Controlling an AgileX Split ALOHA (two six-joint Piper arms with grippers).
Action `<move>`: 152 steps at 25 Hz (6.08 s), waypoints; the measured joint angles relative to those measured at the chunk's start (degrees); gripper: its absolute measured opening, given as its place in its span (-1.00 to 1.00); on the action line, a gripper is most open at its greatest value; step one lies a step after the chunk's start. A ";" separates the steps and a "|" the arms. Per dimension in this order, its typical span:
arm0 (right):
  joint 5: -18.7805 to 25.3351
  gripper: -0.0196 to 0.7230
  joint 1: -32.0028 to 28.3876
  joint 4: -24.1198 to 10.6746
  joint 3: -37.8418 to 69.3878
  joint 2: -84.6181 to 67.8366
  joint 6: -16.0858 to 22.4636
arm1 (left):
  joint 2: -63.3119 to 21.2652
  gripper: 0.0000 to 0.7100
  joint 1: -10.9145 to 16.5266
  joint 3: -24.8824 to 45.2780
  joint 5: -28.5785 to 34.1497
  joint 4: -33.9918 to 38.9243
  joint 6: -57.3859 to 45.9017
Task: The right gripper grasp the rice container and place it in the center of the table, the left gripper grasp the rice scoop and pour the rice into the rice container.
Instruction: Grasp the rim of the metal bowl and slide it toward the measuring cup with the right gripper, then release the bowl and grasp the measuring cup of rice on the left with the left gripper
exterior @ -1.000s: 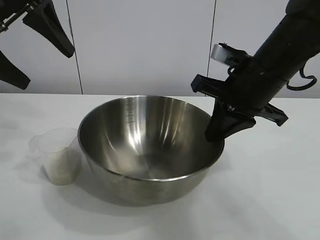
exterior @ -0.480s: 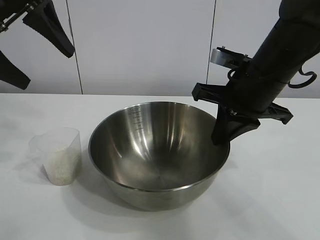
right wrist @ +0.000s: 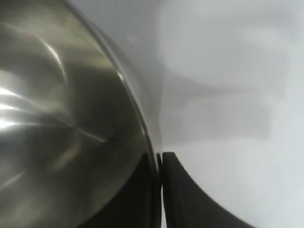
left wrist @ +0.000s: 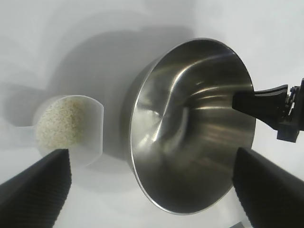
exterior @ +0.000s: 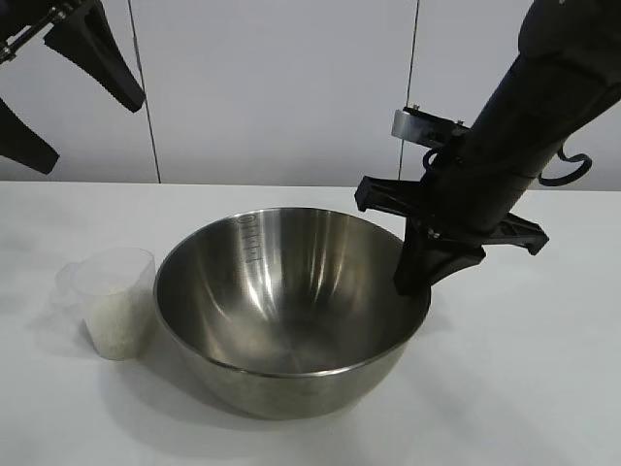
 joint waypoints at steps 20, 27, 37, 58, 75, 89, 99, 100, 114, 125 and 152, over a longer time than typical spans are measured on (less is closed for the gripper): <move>31.85 0.70 -18.59 -22.72 -28.99 -5.45 2.76 | 0.00 0.87 0.00 0.00 -2.21 0.00 0.00; 32.88 0.70 -32.23 -24.02 -29.11 -5.97 2.58 | 0.00 0.87 0.00 0.00 -2.39 0.00 0.00; 32.76 0.61 -34.00 -16.79 -17.16 -26.68 1.65 | 0.00 0.87 0.00 0.00 -2.63 0.00 0.00; 20.30 0.61 -29.51 -24.55 33.50 -97.03 9.58 | 0.00 0.87 0.00 0.00 -2.63 0.00 0.00; 24.21 0.61 -28.67 -26.09 38.66 -106.47 7.43 | 0.00 0.87 0.00 0.00 -2.63 0.00 0.00; 24.17 0.61 -28.67 -23.54 38.66 -108.94 8.30 | 0.00 0.87 0.00 0.00 -5.37 -0.11 0.00; 24.17 0.61 -28.67 -23.54 38.66 -108.94 8.30 | -0.12 0.86 0.00 0.00 -8.44 -0.17 3.99; 24.17 0.61 -28.67 -23.54 38.66 -108.94 8.31 | -0.35 0.84 0.00 0.00 -10.10 -0.17 5.22; 24.12 0.61 -28.67 -23.54 38.66 -108.94 8.77 | -22.38 0.69 -11.63 28.27 -70.20 -2.37 35.61; 24.17 0.61 -28.67 -23.54 38.66 -108.94 8.77 | -21.37 0.69 -14.93 44.43 -97.21 1.46 18.02; 24.25 0.61 -28.67 -23.54 38.66 -108.96 8.77 | 12.79 0.67 -14.93 61.00 -122.90 18.61 -6.62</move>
